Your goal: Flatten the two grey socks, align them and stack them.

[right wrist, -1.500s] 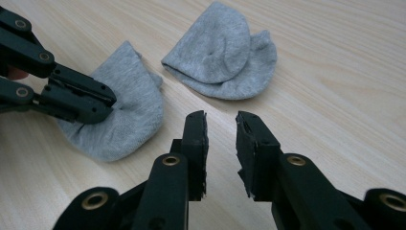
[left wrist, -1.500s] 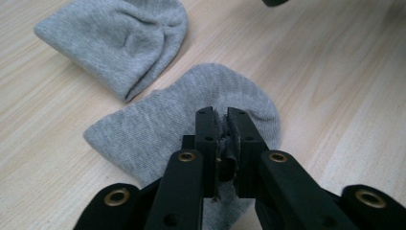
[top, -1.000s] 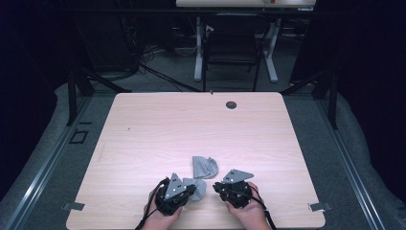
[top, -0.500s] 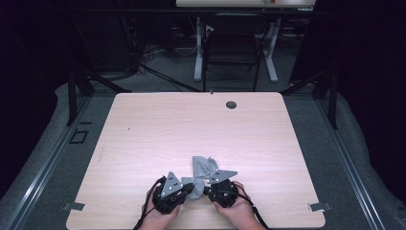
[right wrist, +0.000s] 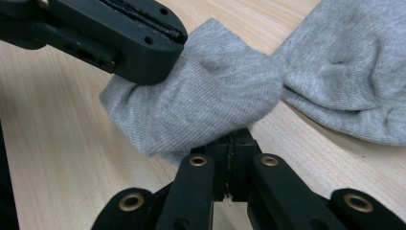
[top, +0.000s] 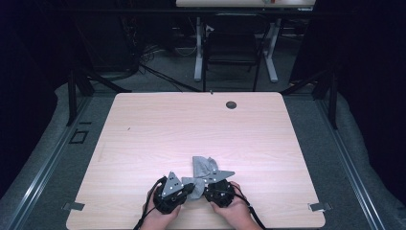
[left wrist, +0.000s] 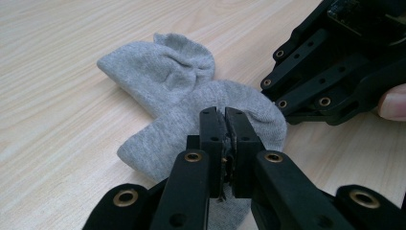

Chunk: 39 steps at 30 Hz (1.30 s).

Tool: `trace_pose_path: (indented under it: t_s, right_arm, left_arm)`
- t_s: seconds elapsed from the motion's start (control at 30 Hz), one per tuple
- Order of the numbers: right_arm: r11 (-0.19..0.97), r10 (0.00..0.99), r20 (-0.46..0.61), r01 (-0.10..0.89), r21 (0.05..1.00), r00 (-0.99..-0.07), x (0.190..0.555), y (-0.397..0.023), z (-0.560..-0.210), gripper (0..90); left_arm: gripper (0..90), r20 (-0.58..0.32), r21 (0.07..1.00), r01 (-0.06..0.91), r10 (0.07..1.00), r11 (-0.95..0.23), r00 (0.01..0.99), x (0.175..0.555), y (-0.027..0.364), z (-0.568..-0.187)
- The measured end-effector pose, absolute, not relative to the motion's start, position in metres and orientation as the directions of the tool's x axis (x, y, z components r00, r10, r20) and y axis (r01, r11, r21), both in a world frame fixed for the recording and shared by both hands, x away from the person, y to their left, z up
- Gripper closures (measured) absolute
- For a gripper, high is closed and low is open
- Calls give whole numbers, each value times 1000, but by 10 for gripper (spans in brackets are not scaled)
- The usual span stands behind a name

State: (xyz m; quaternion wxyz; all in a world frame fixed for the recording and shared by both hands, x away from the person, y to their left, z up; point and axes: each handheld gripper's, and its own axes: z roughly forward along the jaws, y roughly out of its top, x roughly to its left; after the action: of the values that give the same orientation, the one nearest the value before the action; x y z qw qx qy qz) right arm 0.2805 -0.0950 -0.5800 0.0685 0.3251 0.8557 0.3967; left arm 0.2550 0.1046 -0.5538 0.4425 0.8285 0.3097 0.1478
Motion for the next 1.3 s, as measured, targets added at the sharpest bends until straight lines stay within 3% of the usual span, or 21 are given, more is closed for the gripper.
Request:
trace_pose_path:
  t_s: [0.4, 0.97, 1.3]
  right_arm:
    - [508, 606, 100, 481, 715, -789, 279, -93, -581, 900]
    - [550, 640, 32, 487, 679, -767, 271, -115, -575, 900]
    - [549, 646, 38, 499, 671, -762, 271, -115, -574, 900]
  left_arm:
    - [871, -21, 824, 386, 658, -414, 752, 256, 110, -552]
    - [842, -8, 765, 470, 723, -440, 690, 261, 128, -557]
    - [779, -41, 834, 430, 737, -347, 675, 260, 139, -535]
